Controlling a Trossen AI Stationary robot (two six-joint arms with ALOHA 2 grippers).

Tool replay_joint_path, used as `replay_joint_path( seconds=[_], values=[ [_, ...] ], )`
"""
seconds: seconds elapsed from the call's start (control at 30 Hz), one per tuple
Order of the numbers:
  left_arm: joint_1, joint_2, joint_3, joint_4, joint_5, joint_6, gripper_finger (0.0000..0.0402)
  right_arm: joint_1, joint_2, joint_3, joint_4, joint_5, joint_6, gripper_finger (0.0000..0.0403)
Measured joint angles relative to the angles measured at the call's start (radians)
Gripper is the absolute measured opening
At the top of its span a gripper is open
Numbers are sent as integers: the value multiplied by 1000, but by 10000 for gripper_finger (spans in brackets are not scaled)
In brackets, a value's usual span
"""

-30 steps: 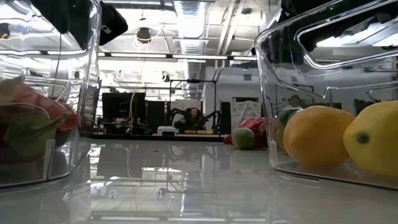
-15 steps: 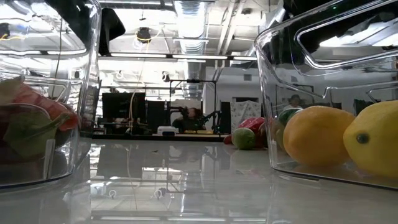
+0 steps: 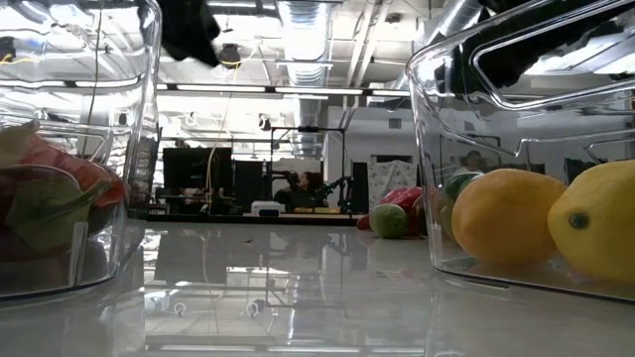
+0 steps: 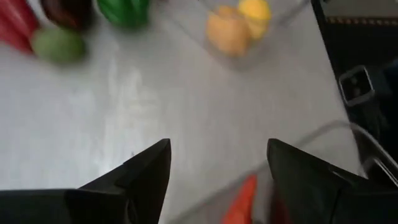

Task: Sort produce into baskets
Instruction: Put the red bell pepper into the left transparent bin

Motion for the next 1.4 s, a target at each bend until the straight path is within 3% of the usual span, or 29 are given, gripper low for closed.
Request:
replay_joint_path(
  seconds=[0.17, 0.4, 0.83, 1.1, 1.4],
  values=[
    [32, 7, 0, 37, -139, 37, 252, 18, -36, 0, -52, 20, 17, 324],
    [163, 84, 0, 92, -66, 52, 252, 14, -56, 0, -174, 40, 108, 324],
    [379, 244, 12, 282, 92, 161, 252, 14, -52, -18, -144, 49, 109, 324],
    [424, 366, 123, 288, 105, 257, 252, 14, -52, -18, -146, 49, 108, 324],
    [443, 402, 167, 293, 107, 390, 252, 14, -51, -18, -132, 49, 109, 324]
  ],
)
